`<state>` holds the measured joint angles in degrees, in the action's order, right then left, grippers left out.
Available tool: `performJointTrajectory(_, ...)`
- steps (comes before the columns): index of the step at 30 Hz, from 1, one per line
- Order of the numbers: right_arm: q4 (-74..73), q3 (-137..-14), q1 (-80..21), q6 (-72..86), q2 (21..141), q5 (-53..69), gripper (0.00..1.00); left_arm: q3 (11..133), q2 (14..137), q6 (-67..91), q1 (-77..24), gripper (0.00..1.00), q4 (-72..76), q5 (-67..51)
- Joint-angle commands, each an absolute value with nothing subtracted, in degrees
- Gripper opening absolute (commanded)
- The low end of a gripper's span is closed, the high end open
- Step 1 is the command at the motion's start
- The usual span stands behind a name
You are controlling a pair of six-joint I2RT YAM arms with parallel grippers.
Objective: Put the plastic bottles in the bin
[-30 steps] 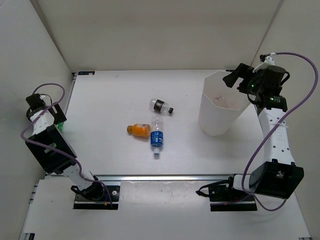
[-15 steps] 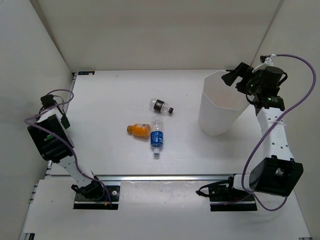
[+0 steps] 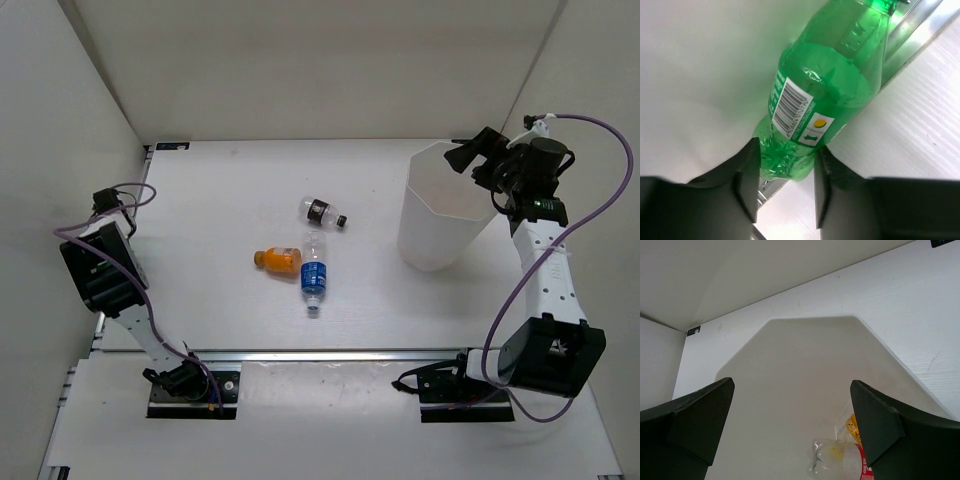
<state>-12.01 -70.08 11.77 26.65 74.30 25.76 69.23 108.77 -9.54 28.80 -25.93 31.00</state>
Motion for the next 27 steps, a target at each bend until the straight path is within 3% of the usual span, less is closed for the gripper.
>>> performJointTrajectory(1, -8.6, -68.8, 12.0, 27.3, 71.2, 24.6, 0.99, 71.2, 104.6, -5.6, 27.2, 0.34, -25.3, 30.1)
performJointTrajectory(6, -8.4, -67.7, 12.0, 27.2, 69.0, 25.7, 0.99, 70.8, 97.5, -3.9, 22.1, 0.14, -26.8, 27.3)
performJointTrajectory(10, -11.8, -68.4, 10.7, 25.1, 68.3, 25.6, 0.99, 72.7, 91.5, -2.7, 16.4, 0.12, -29.8, 25.3)
performJointTrajectory(15, -17.7, -74.9, 6.3, 19.4, 68.3, 24.4, 1.0, 71.5, 82.2, 1.6, 8.0, 0.09, -31.1, 10.2)
performJointTrajectory(23, -26.7, -88.5, -11.2, 10.0, 72.6, 26.4, 0.99, 66.8, 70.4, 6.1, -14.9, 0.1, -29.4, -14.6)
performJointTrajectory(27, -25.8, -90.8, -21.2, 8.1, 74.1, 25.5, 0.99, 62.7, 65.4, 9.1, -20.7, 0.09, -24.5, -29.1)
